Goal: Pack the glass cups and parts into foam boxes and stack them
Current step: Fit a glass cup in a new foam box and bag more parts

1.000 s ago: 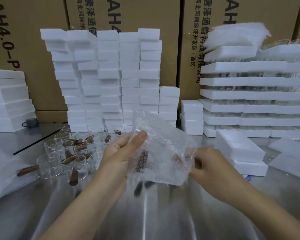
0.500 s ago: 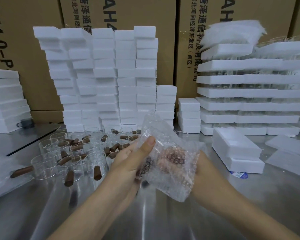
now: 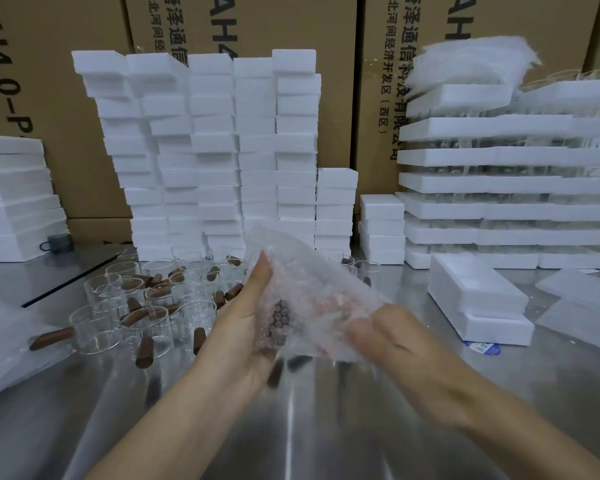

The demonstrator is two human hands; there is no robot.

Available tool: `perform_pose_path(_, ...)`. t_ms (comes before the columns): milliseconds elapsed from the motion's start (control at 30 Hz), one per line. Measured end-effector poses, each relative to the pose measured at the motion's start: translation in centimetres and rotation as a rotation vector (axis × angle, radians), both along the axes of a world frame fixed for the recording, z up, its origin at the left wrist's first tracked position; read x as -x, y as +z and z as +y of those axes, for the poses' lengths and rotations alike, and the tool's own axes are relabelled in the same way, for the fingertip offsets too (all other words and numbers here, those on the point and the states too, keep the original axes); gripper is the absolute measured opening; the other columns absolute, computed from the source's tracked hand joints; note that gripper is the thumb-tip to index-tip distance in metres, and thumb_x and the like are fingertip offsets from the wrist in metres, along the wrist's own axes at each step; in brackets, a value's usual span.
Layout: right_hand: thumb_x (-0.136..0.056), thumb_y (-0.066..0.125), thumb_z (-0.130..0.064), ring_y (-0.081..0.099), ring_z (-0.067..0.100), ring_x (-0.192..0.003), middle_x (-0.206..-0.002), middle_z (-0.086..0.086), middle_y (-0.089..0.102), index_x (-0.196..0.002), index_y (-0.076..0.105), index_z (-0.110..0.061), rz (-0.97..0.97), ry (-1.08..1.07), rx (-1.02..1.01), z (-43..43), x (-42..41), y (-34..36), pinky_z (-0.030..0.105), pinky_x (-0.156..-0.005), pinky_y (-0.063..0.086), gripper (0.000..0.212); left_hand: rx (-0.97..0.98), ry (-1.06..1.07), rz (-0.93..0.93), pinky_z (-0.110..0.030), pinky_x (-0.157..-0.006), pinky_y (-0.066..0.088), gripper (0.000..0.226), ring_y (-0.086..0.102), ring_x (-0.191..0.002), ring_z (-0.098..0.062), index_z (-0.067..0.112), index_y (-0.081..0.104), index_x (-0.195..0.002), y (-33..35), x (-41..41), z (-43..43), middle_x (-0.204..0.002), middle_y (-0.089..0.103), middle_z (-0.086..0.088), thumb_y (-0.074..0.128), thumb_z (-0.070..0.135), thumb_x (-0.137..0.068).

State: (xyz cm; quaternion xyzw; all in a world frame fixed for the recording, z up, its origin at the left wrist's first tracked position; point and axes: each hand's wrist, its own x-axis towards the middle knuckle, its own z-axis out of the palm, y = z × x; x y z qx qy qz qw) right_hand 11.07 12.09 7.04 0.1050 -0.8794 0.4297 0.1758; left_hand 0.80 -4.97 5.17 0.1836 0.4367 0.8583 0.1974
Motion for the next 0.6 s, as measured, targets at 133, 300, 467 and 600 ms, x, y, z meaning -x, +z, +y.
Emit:
perform_pose_path(133, -0.090, 0.078, -0.050, 0.066, -0.003, -0.116, -0.120, -0.027, 0.071, -0.121, 0.069, -0.050, 0.252, -0.026, -0.124, 0.8, -0.2, -1.3, 0.032, -0.100, 0.057, 0.032, 0.071, -0.006, 0.047, -0.066, -0.115, 0.045, 0.059, 0.073, -0.122, -0.037, 0.021, 0.081, -0.121, -0.2, -0.2, 0.2, -0.134, 0.074, -0.016, 0.088, 0.063, -0.079)
perform_pose_path(300, -0.066, 0.083, -0.070, 0.042, 0.005, -0.138, -0.147, -0.023, 0.043, -0.123, 0.058, -0.059, 0.403, -0.393, 0.066, 2.1, 0.6, -1.4, 0.036, -0.114, 0.042, 0.063, 0.072, -0.028, 0.030, -0.045, -0.097, 0.063, 0.056, 0.074, -0.120, -0.036, 0.015, 0.082, -0.119, 0.2, -0.8, 0.4, -0.131, 0.075, -0.018, 0.094, 0.051, -0.077)
perform_pose_path(467, -0.078, 0.092, -0.045, 0.057, -0.013, -0.126, -0.153, -0.035, 0.046, -0.122, 0.056, -0.071, 0.361, -0.288, 0.175, 2.2, 0.3, -0.9, 0.018, -0.096, 0.050, 0.062, 0.177, -0.050, 0.010, -0.063, -0.114, 0.049, 0.075, 0.072, -0.121, -0.043, 0.005, 0.079, -0.122, 0.3, -1.5, 0.9, -0.126, 0.076, -0.023, 0.098, 0.050, -0.065)
perform_pose_path(600, -0.078, 0.090, -0.030, 0.074, -0.002, -0.090, -0.099, -0.018, 0.079, -0.104, 0.075, -0.040, 0.307, -0.181, 0.320, 1.7, 0.5, -1.4, 0.015, -0.073, 0.058, 0.032, 0.274, -0.196, 0.025, -0.059, -0.102, 0.060, 0.081, 0.070, -0.124, -0.045, 0.009, 0.083, -0.113, 0.5, -2.4, 1.1, -0.127, 0.075, -0.024, 0.106, 0.053, -0.050)
